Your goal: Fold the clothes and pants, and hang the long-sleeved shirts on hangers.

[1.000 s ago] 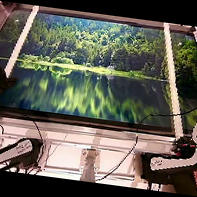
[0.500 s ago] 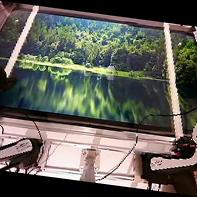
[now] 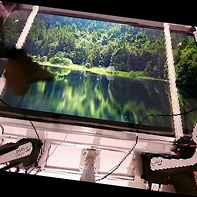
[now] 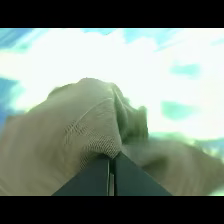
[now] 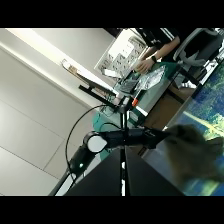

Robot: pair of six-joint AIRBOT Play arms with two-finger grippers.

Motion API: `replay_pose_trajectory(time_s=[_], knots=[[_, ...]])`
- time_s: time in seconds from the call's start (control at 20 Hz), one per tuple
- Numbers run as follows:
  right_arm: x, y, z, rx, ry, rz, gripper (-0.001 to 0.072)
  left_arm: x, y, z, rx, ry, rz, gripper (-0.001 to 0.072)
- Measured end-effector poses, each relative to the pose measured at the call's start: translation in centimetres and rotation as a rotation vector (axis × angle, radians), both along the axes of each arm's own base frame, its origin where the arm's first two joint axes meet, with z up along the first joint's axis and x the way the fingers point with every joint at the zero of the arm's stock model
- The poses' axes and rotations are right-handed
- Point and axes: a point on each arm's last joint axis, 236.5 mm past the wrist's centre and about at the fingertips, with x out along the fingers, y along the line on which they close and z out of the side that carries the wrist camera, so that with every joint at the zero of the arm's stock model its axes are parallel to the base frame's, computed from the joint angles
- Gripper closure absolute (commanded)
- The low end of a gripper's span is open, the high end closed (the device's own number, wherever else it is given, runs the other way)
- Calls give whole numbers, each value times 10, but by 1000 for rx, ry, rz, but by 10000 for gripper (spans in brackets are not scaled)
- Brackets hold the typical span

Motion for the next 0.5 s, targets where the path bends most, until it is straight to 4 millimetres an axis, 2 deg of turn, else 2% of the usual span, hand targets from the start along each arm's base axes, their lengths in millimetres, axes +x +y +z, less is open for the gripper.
replay_pose_trajectory(time_s=[0.1, 0.25, 0.35, 0.5], knots=[[0, 0, 0, 2, 4, 1, 682, 8, -66, 21, -41, -46, -138, 695], [0, 0, -1, -2, 8, -1, 682, -1, -145, 26, -76, -32, -307, 695], [2, -1, -4, -15, 12, -9, 682, -18, -187, 13, -86, 36, -406, 695], [8, -3, -16, -63, 19, -36, 682, -55, -237, -18, -77, 193, -540, 693]])
